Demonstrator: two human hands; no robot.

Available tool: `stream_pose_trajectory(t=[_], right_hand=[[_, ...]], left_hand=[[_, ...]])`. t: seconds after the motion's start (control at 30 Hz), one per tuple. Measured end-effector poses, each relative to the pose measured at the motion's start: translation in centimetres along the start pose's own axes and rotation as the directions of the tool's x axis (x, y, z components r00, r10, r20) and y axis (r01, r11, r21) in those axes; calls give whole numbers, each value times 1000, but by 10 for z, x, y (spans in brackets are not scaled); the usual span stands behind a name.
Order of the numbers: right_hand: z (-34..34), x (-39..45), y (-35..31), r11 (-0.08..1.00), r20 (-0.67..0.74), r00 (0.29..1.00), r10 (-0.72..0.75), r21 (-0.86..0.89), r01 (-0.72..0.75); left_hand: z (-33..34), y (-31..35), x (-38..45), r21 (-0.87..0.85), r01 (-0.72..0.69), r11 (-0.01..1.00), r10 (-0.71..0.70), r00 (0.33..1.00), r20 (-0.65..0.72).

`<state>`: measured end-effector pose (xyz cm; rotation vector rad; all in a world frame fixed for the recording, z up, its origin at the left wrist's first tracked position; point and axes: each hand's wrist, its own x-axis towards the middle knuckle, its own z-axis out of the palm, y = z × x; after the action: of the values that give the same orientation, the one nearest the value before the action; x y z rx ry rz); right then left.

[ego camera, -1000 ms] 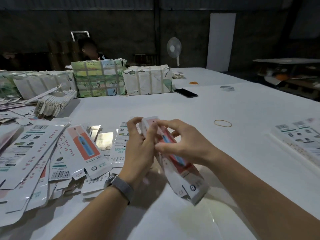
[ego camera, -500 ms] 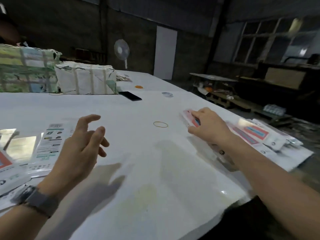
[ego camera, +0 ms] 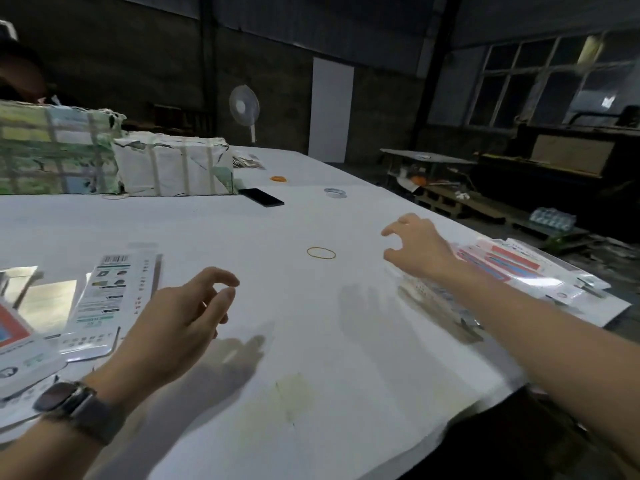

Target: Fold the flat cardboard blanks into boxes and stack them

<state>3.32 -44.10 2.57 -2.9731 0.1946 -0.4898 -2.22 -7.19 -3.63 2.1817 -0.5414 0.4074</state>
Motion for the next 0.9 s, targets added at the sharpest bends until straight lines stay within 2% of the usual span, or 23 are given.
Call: stream_pose_trajectory(t=[0.07, 0.13, 0.27, 0.37, 0.5, 0.57, 0.67, 0.73, 0.83, 0.9], right_hand=[[8, -11, -57, 971, 4, 995, -102, 216, 99], [20, -24, -112, 895, -14, 975, -220, 395, 208], [38, -39, -206, 699, -96, 919, -382, 620, 356], [56, -48, -236, 587, -157, 921, -356, 729, 352], [87, -60, -227, 470, -167, 952, -256, 839, 274], [95, -56, -223, 456, -197, 943, -269, 837, 304], [100, -52, -222, 455, -201, 944, -263, 837, 305], [102, -53, -224, 454, -190, 939, -286, 836, 307], [104, -57, -228, 444, -176, 926, -334, 837, 319], [104, -58, -227, 430, -160, 926, -342, 849, 306]], left_hand=[[-2, -2, 1, 72, 11, 997, -10, 1000, -14], [-2, -2, 2, 119, 22, 993, -21, 1000, -13], [-4, -4, 2, 209, 11, 978, -16, 1000, 23], [-7, -8, 4, 321, 31, 947, -49, 998, 47], [-8, -11, 6, 434, 93, 896, -141, 987, 78], [-12, -14, 7, 475, 130, 870, -159, 987, 21], [-27, -17, 10, 508, 176, 843, -88, 977, -193], [-44, -26, 13, 623, 293, 725, -99, 940, -327], [-69, -41, 12, 732, 524, 434, -406, 840, -361], [-74, -50, 8, 732, 592, 337, -561, 751, -349]])
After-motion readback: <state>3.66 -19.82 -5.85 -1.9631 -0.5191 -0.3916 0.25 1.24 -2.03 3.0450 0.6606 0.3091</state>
